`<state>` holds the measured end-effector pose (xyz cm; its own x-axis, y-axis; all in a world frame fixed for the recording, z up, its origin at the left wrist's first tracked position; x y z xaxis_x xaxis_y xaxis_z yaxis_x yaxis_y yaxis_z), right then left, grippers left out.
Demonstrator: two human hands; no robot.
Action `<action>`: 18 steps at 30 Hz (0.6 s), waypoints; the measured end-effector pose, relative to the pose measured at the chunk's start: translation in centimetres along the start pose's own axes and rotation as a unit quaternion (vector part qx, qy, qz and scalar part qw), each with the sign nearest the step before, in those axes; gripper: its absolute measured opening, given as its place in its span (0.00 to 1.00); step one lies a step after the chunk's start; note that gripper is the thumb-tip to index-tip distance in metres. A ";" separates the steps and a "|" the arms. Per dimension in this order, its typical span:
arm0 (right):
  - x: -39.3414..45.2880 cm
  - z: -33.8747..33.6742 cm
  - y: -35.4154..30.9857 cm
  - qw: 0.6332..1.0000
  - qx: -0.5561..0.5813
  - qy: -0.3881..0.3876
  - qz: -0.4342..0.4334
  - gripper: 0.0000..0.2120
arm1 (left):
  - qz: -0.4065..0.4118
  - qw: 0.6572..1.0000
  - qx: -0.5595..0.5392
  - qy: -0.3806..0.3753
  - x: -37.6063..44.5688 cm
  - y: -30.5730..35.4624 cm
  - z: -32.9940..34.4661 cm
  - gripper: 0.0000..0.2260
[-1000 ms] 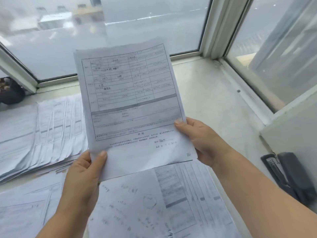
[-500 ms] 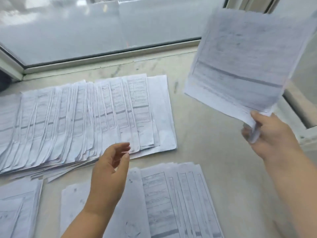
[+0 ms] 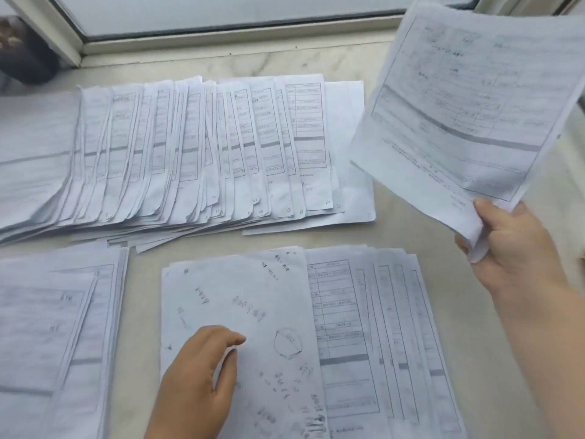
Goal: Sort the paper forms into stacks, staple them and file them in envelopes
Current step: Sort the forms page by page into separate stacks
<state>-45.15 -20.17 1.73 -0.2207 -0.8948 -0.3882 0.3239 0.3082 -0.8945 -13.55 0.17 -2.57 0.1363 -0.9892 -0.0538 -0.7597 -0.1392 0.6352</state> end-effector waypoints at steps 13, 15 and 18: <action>-18.7 0.7 7.2 0.999 -0.009 0.000 0.044 0.16 | 0.185 0.962 0.116 -0.167 -10.2 -2.4 1.8 0.28; -20.5 0.2 8.4 0.993 0.063 0.011 0.103 0.15 | 0.200 0.957 0.127 -0.168 -10.5 -2.4 1.7 0.28; -22.2 0.2 9.8 0.976 0.103 0.006 0.190 0.13 | 0.214 0.954 0.128 -0.164 -10.8 -2.8 1.7 0.29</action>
<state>-36.90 2.67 1.65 -0.0593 -0.7239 -0.6873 0.5617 0.5450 -0.6225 -13.96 11.16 -5.10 -0.3957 -0.9134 -0.0958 -0.8375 0.3160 0.4457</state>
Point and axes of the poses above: each hand's wrist, its own x-axis towards the middle knuckle, its own z-axis out of the palm, y = z × x, the point moved 1 cm from there along x, towards the middle knuckle, and after that the axes turned 2 degrees about -z, right-handed, at the moved point
